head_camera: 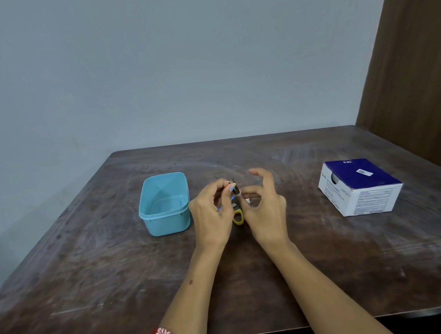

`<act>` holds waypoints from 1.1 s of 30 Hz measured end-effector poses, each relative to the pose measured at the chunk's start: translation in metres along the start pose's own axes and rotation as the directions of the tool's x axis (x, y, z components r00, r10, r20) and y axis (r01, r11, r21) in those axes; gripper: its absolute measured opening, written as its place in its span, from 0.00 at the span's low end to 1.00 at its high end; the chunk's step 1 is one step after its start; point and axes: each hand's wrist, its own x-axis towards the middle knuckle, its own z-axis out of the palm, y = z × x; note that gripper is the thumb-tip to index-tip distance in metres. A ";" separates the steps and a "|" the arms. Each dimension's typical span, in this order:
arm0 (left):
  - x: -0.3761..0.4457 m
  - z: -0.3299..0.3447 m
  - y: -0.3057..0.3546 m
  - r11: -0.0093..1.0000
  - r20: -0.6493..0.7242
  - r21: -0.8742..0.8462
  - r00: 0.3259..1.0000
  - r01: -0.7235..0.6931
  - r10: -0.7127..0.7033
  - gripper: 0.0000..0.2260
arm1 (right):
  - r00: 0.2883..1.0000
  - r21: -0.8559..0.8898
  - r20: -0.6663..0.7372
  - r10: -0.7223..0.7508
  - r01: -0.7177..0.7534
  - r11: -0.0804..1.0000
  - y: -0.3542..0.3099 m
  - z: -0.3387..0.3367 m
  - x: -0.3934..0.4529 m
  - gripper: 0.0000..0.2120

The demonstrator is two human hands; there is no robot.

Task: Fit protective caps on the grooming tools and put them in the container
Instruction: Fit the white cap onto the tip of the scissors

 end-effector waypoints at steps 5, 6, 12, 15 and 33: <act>-0.001 0.000 0.000 1.000 0.012 0.004 1.000 0.004 -0.004 0.04 | 0.998 -0.032 0.035 0.059 -0.058 0.998 0.001 -0.001 0.001 0.25; -0.001 0.000 0.000 1.000 0.013 0.003 1.000 0.009 -0.009 0.04 | 0.999 -0.022 0.014 0.036 -0.036 0.999 0.000 -0.001 0.000 0.26; -0.001 0.000 -0.001 1.000 -0.004 -0.002 1.000 0.000 0.000 0.04 | 0.997 -0.056 0.056 0.056 -0.053 0.997 0.000 -0.001 0.000 0.24; 0.000 0.000 -0.001 1.000 0.004 -0.006 1.000 0.009 -0.009 0.04 | 1.000 -0.034 0.019 0.017 -0.017 0.999 -0.001 -0.001 0.000 0.25; 0.001 -0.001 -0.001 0.999 -0.029 -0.039 0.999 0.022 -0.023 0.04 | 0.990 0.005 0.040 0.138 -0.138 0.990 0.002 0.000 0.004 0.21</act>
